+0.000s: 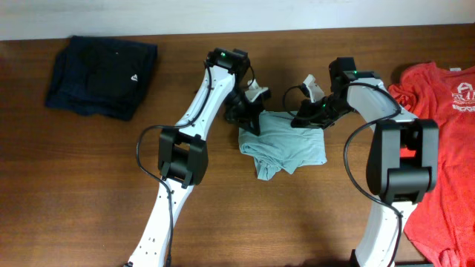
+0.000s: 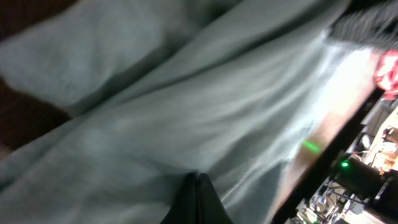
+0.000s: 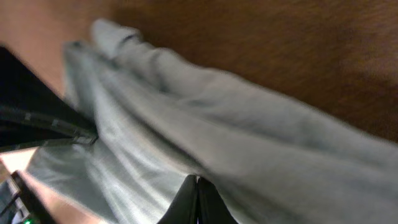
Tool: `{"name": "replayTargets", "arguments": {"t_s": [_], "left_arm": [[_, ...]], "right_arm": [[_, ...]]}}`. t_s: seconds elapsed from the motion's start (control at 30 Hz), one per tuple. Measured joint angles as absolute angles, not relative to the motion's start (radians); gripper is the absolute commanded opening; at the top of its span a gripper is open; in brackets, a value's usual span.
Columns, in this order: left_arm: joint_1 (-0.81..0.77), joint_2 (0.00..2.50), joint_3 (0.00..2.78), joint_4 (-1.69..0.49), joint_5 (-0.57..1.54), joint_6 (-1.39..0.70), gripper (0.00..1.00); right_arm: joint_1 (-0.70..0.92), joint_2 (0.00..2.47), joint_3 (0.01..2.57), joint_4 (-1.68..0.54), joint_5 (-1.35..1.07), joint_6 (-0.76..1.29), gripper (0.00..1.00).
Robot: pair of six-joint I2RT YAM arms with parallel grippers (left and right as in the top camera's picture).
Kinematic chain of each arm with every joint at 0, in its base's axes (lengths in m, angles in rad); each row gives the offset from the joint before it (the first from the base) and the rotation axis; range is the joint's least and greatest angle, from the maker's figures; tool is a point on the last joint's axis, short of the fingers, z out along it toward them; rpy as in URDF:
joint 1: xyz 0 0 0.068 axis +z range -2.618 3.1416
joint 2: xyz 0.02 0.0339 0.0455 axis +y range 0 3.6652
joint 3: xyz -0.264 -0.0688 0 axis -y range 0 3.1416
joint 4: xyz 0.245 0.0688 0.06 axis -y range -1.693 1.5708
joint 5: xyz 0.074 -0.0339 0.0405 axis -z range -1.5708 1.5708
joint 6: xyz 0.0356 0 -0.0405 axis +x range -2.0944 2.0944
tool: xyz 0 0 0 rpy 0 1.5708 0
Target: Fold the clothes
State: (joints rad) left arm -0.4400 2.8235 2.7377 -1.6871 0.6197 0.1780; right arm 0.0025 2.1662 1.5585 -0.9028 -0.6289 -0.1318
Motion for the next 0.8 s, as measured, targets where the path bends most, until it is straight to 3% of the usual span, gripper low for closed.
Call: {"name": "replayTargets", "arguments": {"t_s": [0.37,0.8], "left_arm": [[-0.440,2.823,2.705,-1.687,0.584,0.178,0.00],[-0.443,2.677,2.829,-1.687,0.572,0.103,0.00]], "right_arm": [[0.002,2.201,1.557,-0.815,-0.598,-0.070,0.09],[0.002,2.177,1.711,-1.068,-0.564,-0.070,0.11]]}}
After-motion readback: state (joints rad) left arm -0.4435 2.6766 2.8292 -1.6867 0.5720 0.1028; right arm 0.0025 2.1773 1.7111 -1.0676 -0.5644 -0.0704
